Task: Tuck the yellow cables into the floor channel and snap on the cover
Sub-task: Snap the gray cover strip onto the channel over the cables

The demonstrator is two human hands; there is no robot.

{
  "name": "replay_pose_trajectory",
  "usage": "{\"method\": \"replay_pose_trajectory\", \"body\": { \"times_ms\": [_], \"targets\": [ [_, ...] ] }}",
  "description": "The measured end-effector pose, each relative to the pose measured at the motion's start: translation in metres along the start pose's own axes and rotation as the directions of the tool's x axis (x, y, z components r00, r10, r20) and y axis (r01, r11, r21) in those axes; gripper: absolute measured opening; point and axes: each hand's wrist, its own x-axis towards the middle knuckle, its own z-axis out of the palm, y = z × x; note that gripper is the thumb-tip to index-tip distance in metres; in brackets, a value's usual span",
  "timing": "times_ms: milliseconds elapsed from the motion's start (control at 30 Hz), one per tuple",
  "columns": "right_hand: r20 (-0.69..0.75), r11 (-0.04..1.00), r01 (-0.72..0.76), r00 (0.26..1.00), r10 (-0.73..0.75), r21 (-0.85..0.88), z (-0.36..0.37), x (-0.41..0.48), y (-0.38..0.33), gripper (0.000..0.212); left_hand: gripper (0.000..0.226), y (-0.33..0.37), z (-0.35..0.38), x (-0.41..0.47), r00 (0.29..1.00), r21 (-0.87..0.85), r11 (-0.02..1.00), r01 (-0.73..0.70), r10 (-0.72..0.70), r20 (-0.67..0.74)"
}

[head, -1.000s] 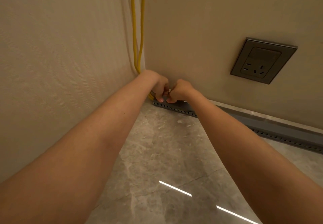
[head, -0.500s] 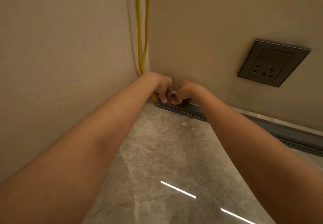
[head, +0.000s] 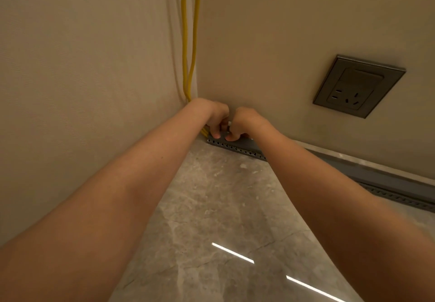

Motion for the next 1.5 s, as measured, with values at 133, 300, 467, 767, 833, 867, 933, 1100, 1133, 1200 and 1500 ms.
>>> {"method": "replay_pose_trajectory", "body": {
  "times_ms": [133,300,467,767,833,867,933,1100,1133,1200,1500],
  "targets": [
    [-0.060,0.987,-0.039,0.997,0.049,0.154,0.004,-0.008,-0.002,0.031,0.039,-0.002,0.009,-0.011,0.998,-0.035,0.999,-0.015,0.012,-0.066],
    [-0.033,0.961,-0.126,0.990,0.139,0.245,0.005,-0.014,0.006,0.045,0.044,-0.003,0.011,-0.018,0.996,-0.094,0.995,-0.017,0.009,-0.090],
    [0.031,0.951,-0.135,0.991,0.131,0.278,0.003,-0.009,0.013,0.055,0.038,-0.005,0.007,-0.013,0.999,-0.132,0.991,0.005,-0.011,-0.049],
    [0.067,0.973,-0.115,0.992,0.104,0.198,0.002,0.018,0.014,0.041,0.032,-0.002,-0.002,0.009,1.000,-0.032,0.999,-0.018,0.018,-0.007],
    [0.050,0.973,-0.096,0.995,0.087,0.211,0.003,0.023,0.016,0.042,0.032,-0.006,-0.002,0.013,0.999,-0.007,0.999,-0.033,0.033,0.000],
    [0.039,0.975,-0.082,0.996,0.076,0.205,0.004,0.024,0.016,0.043,0.032,-0.009,-0.001,0.015,0.999,-0.008,0.999,-0.044,0.044,0.013],
    [-0.009,0.989,-0.053,0.998,0.054,0.138,0.007,0.022,0.014,0.048,0.033,-0.013,0.000,0.014,0.998,-0.019,0.998,-0.059,0.060,0.034],
    [-0.085,0.995,-0.010,0.996,0.019,0.097,0.011,0.020,0.012,0.051,0.035,-0.015,0.003,0.005,0.995,-0.059,0.993,-0.100,0.100,-0.008],
    [-0.065,0.992,-0.009,0.998,0.017,0.122,0.011,0.021,0.014,0.051,0.034,-0.015,0.004,0.003,0.994,-0.062,0.992,-0.108,0.107,-0.012],
    [0.002,0.976,-0.006,1.000,0.006,0.216,0.012,0.021,0.018,0.049,0.032,-0.015,0.007,-0.001,0.994,-0.072,0.991,-0.112,0.112,-0.007],
    [-0.047,0.974,0.143,0.990,-0.137,0.178,0.024,-0.006,0.021,0.043,0.034,-0.015,0.011,-0.011,0.993,-0.114,0.986,-0.119,0.119,-0.004]
  ]
}}
